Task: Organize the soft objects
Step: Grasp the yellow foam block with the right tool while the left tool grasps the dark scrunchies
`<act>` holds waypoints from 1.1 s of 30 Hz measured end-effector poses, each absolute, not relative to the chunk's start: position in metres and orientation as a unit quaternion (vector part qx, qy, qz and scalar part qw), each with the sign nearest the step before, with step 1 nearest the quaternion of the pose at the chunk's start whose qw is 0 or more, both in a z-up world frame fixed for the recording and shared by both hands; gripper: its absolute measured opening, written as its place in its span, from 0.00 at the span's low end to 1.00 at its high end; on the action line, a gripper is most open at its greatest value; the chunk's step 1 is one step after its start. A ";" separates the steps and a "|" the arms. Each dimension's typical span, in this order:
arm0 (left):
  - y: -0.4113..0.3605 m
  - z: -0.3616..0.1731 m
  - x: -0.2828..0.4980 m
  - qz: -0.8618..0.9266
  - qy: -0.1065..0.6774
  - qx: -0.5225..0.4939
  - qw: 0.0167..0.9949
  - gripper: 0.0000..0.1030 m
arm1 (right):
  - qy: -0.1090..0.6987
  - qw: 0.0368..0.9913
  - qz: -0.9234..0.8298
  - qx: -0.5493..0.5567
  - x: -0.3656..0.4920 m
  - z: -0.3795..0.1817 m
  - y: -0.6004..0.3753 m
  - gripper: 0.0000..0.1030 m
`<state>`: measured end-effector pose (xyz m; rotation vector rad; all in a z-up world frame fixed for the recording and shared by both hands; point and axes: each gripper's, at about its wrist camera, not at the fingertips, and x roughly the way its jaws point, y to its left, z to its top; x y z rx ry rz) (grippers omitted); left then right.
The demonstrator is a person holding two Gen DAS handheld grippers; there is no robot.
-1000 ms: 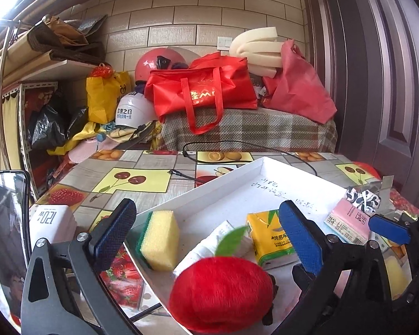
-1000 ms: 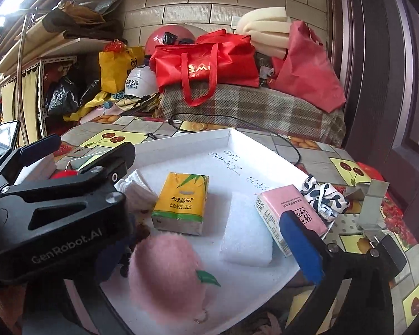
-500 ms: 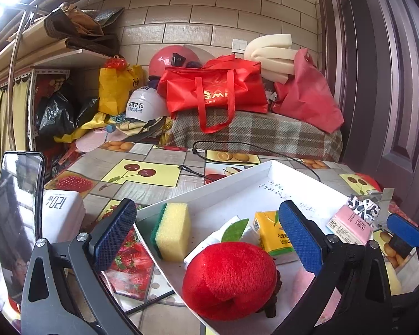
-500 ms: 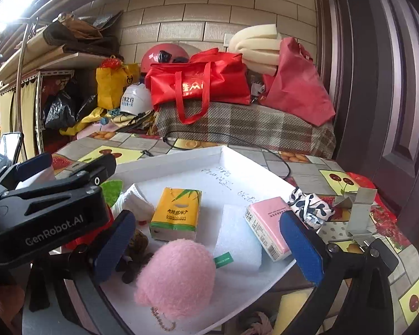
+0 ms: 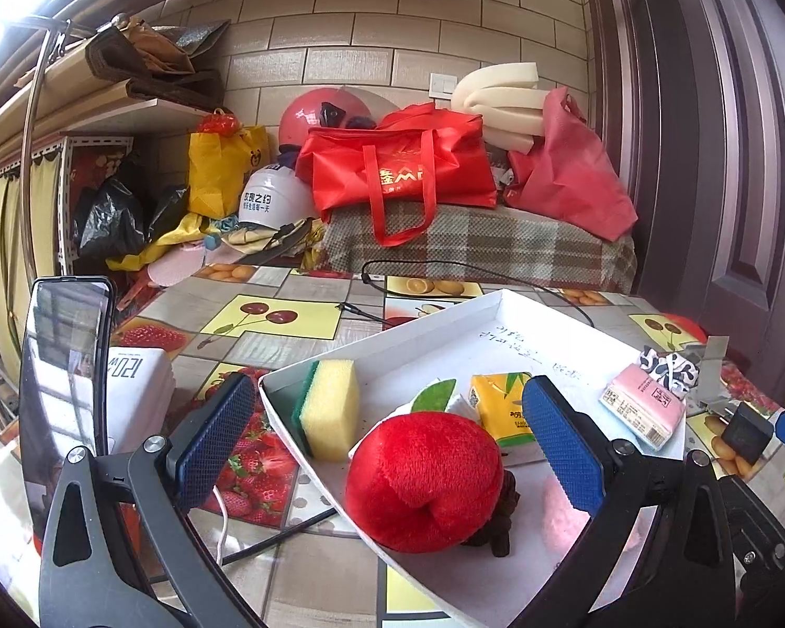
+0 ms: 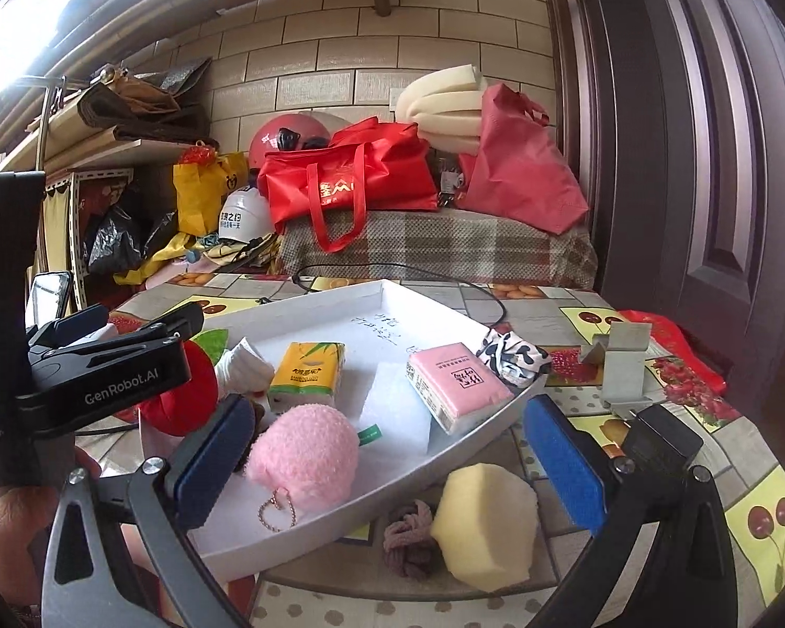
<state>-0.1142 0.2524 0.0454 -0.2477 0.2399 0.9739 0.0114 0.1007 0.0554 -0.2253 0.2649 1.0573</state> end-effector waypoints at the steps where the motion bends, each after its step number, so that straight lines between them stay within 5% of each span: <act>1: 0.250 0.045 -0.116 0.464 0.115 -0.119 0.870 1.00 | 0.126 0.849 0.502 -0.107 0.011 0.055 0.097 1.00; 14: 0.196 0.045 -0.121 0.374 0.138 -0.116 0.910 1.00 | 0.210 0.856 0.460 -0.107 0.077 0.046 0.031 1.00; 33: 0.168 0.044 -0.092 0.275 0.187 -0.083 0.939 1.00 | 0.418 0.659 0.622 -0.058 0.123 0.002 0.108 1.00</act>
